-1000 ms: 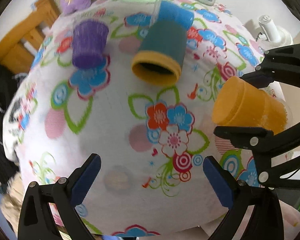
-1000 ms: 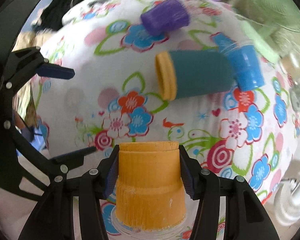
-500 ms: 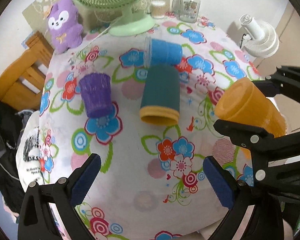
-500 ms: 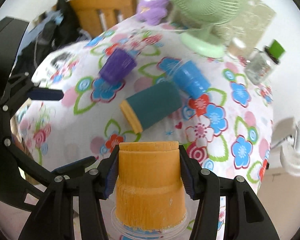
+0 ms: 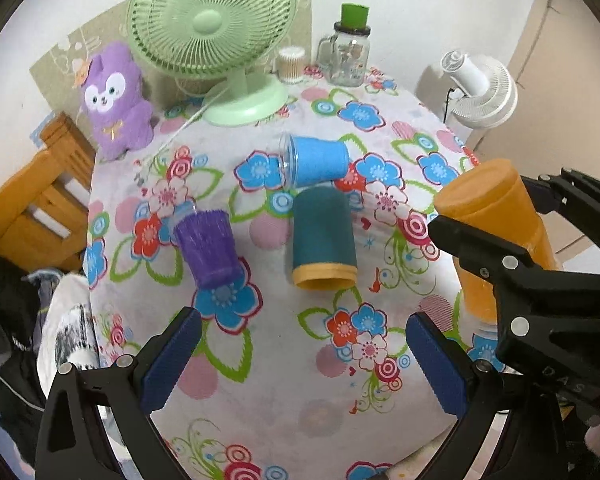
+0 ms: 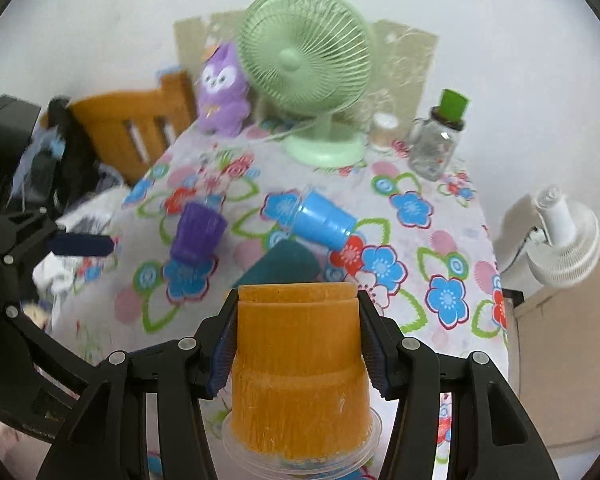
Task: Flip cup upside down
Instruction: 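Rotate the held orange cup rim-down with the right tool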
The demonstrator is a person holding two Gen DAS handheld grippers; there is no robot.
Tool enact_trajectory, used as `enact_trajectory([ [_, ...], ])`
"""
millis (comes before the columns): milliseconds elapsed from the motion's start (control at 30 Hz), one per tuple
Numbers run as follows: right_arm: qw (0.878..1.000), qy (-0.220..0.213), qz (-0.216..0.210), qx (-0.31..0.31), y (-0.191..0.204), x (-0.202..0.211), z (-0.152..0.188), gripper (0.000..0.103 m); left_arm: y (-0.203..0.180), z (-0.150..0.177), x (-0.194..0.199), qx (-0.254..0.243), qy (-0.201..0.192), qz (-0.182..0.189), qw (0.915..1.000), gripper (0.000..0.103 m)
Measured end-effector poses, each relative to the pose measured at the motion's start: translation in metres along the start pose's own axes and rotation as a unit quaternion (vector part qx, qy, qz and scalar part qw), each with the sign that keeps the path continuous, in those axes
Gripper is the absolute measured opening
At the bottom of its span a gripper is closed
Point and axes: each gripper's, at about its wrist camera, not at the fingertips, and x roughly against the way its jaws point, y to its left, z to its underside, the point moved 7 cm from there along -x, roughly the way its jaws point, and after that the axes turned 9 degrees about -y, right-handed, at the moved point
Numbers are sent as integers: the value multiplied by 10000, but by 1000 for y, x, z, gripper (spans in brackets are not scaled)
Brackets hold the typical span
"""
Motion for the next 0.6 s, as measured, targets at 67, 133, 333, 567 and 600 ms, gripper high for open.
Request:
enact_trajectory([
  [67,9998,-142,71,-149,0,3,-3,58,1,-1,1,-11,-28,-2,10000,103],
  [133,9994,-264,122,-193,-1,5,-5,57,2,-2,3,63,-65,22,10000,103],
  [333,9947,-894,421,-276,-12,14,-13,58,7,-5,7,279,-128,-179,9994,103],
  [567,9924,-1055,371,-507,-26,0,-3,58,6,1,-9,495,-234,-373,9978,103],
  [600,9918,-1109,399,-503,-27,-5,2,58,6,2,-13,503,-235,-390,9977,103],
])
